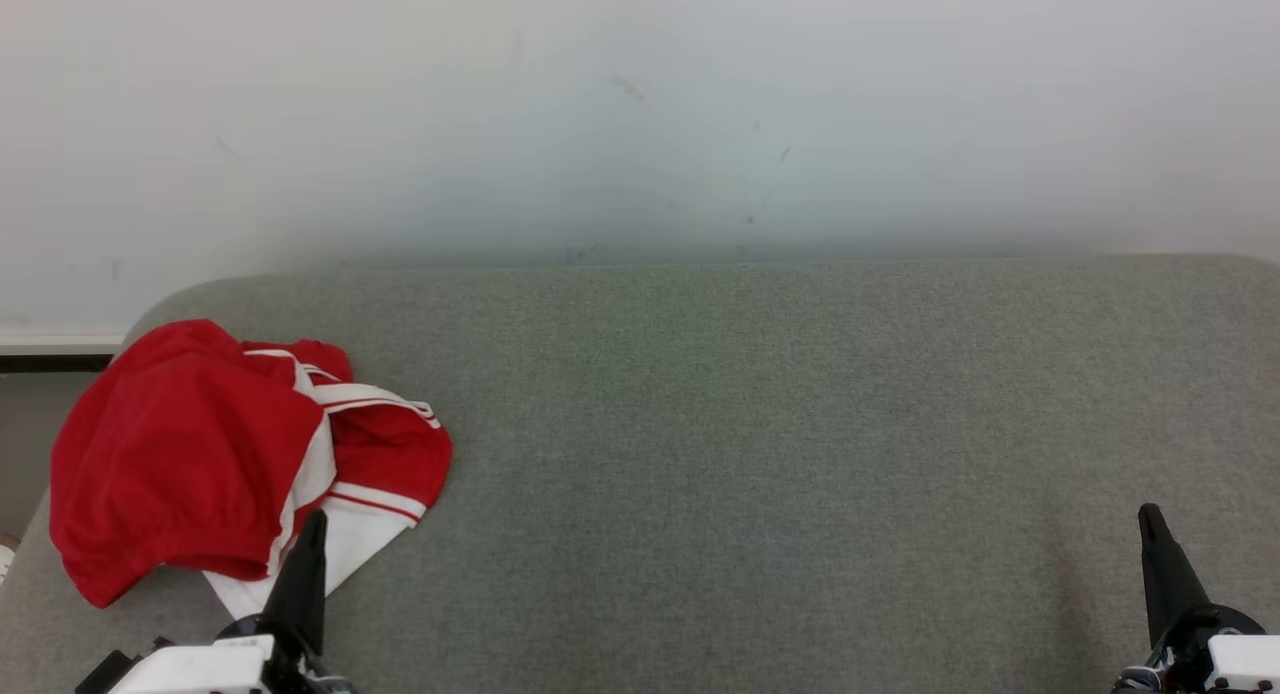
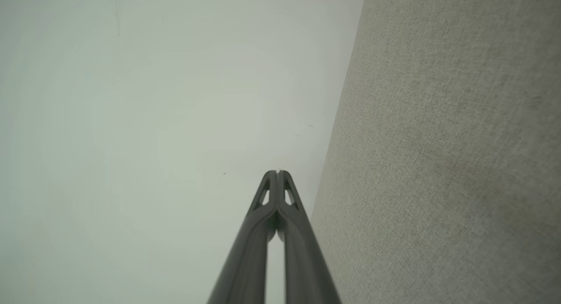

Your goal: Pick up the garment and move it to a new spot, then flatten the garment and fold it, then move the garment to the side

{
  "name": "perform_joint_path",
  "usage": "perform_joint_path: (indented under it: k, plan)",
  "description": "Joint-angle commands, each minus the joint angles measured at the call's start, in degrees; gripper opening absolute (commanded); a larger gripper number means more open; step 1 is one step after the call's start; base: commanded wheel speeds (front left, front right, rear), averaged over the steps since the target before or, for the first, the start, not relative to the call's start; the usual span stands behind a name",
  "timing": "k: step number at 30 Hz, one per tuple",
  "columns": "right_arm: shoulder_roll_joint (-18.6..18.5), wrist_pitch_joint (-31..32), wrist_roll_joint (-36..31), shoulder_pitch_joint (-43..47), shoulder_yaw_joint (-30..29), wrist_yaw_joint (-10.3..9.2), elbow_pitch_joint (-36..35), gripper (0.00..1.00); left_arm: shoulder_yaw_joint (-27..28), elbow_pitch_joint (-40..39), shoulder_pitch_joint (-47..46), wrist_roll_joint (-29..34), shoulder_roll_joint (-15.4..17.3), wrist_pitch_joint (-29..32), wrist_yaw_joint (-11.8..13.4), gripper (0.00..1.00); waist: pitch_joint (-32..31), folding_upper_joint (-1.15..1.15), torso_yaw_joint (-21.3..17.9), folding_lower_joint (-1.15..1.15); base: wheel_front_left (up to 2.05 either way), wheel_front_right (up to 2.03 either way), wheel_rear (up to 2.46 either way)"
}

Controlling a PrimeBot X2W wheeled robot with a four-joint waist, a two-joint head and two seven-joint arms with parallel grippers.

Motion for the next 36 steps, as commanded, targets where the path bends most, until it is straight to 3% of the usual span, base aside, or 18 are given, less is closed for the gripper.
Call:
perform_joint_path:
  k: [1,34,35,36]
  plan:
    - [-0.1,0.1,0.1,-0.7,-0.1,-0.12,0.2,0.0,0.1,0.0,-0.4,-0.8,0.4,0.2,-0.3,0.0,0.0,0.0,0.0,0.0,0.0,0.0,0.0]
    - [-0.1,0.1,0.1,-0.7,-0.1,-0.12,0.2,0.0,0.1,0.0,-0.4,-0.8,0.4,0.2,-0.3,0.0,0.0,0.0,0.0,0.0,0.0,0.0,0.0]
    - [0.0,0.0,0.0,0.1,0.0,0.01,0.1,1.0,0.0,0.1,0.1,0.0,0.0,0.0,0.0,1.0,0.0,0.0,0.0,0.0,0.0,0.0,0.0]
    - [0.1,-0.1,0.0,0.3,0.1,0.0,0.5,1.0,0.0,0.5,0.3,0.0,-0.2,-0.1,0.0,1.0,0.0,0.0,0.0,0.0,0.0,0.0,0.0]
